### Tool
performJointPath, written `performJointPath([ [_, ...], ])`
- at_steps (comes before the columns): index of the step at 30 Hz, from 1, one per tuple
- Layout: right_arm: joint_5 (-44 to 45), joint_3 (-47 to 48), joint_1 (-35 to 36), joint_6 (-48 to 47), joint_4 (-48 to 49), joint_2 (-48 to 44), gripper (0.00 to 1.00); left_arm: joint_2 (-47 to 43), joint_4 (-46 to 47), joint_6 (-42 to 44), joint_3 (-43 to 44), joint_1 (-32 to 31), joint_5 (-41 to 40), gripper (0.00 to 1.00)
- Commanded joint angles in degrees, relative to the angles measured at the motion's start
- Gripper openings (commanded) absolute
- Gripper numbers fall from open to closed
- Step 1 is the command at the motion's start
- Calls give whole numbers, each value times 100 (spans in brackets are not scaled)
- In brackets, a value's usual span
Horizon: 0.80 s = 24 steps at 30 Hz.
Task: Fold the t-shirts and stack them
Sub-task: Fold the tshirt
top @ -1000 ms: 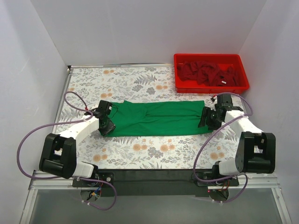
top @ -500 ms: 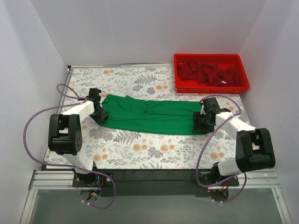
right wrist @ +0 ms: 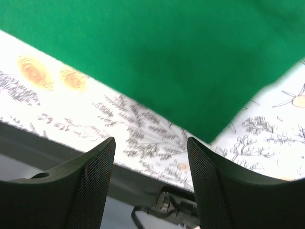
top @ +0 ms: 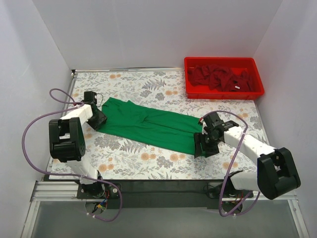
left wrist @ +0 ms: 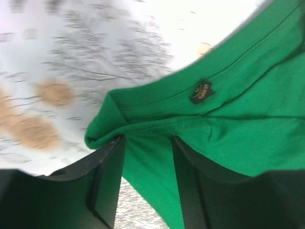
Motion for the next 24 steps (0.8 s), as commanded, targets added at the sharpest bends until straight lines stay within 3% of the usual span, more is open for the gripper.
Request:
performJointPath([
  [1, -273, 581, 12, -82, -481, -278, 58, -291, -219, 332, -102, 247, -411, 43],
  [7, 281, 1082, 20, -601, -455, 195, 55, -800, -447, 175, 356, -16, -252, 52],
  [13, 439, 1250, 47, -821, -174, 670, 51, -1065, -607, -133, 418, -930, -376, 53],
  [17, 518, 1180, 257, -865, 28, 1012, 51, -679, -580, -352, 383, -1439, -297, 53],
  [24, 765, 820, 960, -707, 152, 1356, 49, 156, -343, -371, 619, -1546, -471, 52],
])
